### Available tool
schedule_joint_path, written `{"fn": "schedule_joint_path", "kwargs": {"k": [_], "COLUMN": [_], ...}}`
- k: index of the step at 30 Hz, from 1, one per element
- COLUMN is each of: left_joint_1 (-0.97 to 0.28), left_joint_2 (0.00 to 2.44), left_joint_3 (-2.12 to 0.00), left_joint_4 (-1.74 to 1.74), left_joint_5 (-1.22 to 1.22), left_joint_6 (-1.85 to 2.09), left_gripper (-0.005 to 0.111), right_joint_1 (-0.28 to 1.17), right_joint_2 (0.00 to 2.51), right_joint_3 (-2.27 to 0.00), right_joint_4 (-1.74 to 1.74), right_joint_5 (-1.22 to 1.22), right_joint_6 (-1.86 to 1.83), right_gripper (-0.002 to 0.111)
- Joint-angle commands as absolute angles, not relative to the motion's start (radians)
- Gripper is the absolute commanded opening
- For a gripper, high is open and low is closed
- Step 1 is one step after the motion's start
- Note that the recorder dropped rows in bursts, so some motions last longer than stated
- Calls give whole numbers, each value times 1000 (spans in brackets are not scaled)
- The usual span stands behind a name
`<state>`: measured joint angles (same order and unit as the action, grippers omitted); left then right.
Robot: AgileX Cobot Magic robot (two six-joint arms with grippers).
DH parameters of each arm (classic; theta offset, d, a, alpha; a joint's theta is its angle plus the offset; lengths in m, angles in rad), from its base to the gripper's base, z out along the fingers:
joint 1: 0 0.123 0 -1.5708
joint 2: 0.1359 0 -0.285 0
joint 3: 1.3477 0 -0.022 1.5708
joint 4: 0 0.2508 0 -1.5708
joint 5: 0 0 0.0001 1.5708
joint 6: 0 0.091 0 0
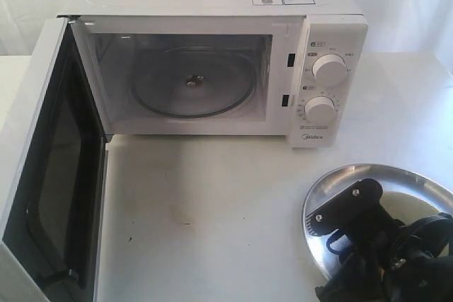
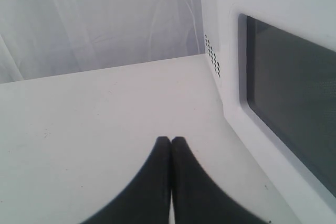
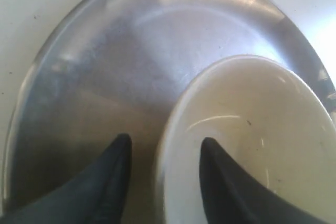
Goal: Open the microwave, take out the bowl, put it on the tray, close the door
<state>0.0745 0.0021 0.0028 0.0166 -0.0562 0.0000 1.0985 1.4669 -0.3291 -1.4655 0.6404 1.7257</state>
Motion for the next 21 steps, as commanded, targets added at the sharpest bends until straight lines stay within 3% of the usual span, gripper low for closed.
{"fn": "schedule_joint_path", "kwargs": {"k": [1, 11, 13, 17, 21], "left_joint_1": [73, 73, 73, 73, 73], "left_joint_2": [0, 0, 0, 0, 0], "left_joint_3": [0, 0, 0, 0, 0], "left_joint_4": [9, 9, 9, 9, 9], "left_joint_5": [-60, -60, -60, -60, -60], "left_joint_6": [0, 0, 0, 0, 0], "left_gripper": [0, 0, 0, 0, 0], "right_joint_1": [1105, 1260, 1267, 1266, 1266], "right_joint_2": [1452, 1076, 998, 875, 835], "right_joint_3": [-324, -327, -329, -377, -494], "right_joint_4": [-1623, -1639, -1706, -1744, -1744], "right_joint_5": [645, 482, 441, 326, 237], "right_joint_6": [1911, 1907, 1913, 1918, 1824], "right_gripper": [42, 40, 33, 0, 0]}}
